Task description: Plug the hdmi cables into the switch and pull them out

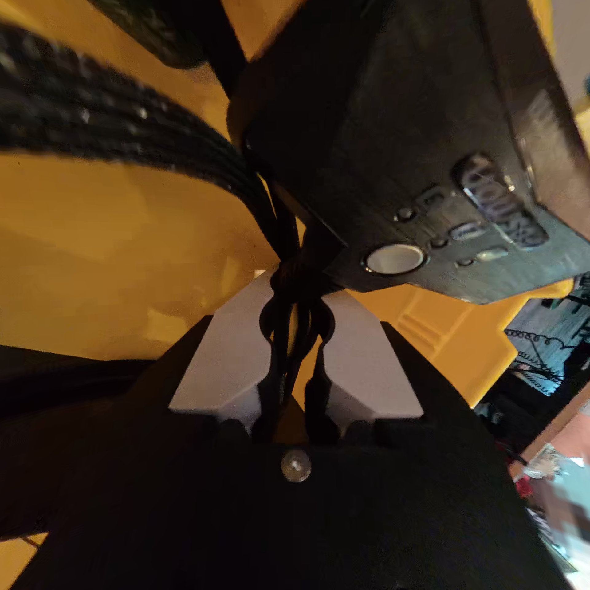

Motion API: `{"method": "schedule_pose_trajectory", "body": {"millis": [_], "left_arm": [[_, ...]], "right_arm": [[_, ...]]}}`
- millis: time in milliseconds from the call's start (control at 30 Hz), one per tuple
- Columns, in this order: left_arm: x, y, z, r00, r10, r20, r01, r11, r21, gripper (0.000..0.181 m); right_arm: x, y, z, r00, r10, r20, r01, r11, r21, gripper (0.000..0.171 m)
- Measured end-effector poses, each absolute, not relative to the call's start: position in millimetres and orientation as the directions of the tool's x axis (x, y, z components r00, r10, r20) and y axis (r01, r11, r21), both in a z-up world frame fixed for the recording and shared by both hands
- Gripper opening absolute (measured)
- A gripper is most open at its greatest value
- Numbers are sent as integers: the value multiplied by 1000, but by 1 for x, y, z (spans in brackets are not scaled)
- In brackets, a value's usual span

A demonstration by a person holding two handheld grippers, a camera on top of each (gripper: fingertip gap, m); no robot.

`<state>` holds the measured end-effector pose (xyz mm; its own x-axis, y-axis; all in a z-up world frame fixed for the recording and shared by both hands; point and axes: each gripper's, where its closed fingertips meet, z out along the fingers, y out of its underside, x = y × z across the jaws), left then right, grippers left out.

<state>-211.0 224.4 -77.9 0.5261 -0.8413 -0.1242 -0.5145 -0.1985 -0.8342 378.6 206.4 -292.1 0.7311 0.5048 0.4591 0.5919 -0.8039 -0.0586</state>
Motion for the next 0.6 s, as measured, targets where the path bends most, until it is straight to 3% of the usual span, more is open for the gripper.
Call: {"method": "schedule_pose_trajectory", "body": {"millis": [167, 267, 300, 367, 400, 600], "left_arm": [[-211, 225, -76, 526, -841, -124, -513, -198, -835, 31], [-213, 223, -76, 526, -840, -134, -522, -194, -830, 31], [-214, 223, -74, 528, -838, -139, -523, -192, -830, 31], [-216, 223, -70, 531, -836, -138, -515, -189, -836, 31], [-217, 223, -68, 533, -836, -134, -508, -189, -840, 31], [-220, 225, -70, 542, -831, -124, -505, -204, -839, 31]], "right_arm": [[380, 203, -291, 652, 615, 443, 632, -764, 129, 15], [379, 202, -290, 607, 663, 438, 667, -725, 172, 22], [379, 200, -288, 599, 673, 434, 677, -715, 173, 25], [378, 200, -280, 618, 644, 451, 661, -736, 146, 62], [375, 198, -276, 632, 637, 440, 662, -740, 121, 69], [361, 187, -256, 731, 595, 334, 637, -770, -22, 82]]}}
